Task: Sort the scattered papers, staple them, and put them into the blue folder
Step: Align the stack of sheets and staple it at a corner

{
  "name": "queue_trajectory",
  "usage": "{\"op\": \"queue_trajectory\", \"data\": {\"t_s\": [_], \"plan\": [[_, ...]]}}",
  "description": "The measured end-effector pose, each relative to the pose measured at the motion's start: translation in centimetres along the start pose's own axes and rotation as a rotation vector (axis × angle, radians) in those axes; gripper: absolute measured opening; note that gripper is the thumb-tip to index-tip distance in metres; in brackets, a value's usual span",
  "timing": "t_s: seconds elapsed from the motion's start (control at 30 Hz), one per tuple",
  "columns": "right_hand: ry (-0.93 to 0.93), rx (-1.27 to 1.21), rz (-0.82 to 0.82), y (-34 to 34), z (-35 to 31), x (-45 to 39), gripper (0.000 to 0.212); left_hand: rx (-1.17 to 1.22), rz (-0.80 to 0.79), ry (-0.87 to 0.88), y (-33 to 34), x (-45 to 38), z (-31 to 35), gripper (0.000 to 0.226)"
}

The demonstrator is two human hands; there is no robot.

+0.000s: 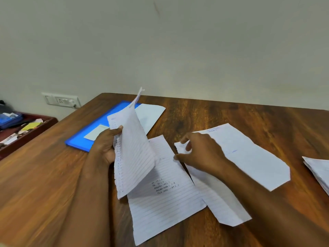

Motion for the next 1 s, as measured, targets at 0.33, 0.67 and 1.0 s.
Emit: {"op": "queue_trajectory", "data": {"t_s": [0.33,0.67,1.0], "plan": [[0.003,-0.125,-0.048,4.8,-3.4,-5.5,0.042,-0.112,-0.087,-0.015,-0.5,-0.4,0.2,0.016],[0.157,-0.241,-0.046,5.3,-1.4,-6.8,0.038,-0.1,-0.083,-0.034,-0.8,-0.9,0.1,0.016],[0.23,-0.542,0.007,-1.6,2.5,-4.6,0.029,-0.185,-0.072,-0.003,0.7,-0.8,-0.2,0.026]]}}
Point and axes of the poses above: each hand's wrist, its own x-axis away from the middle knuckle, its own y-axis out of the palm, z = x × y, the point moved 7 cm from there along -x, towards the middle knuckle, and after that the axes turned 13 degrees about -x, right-handed, at the moved point
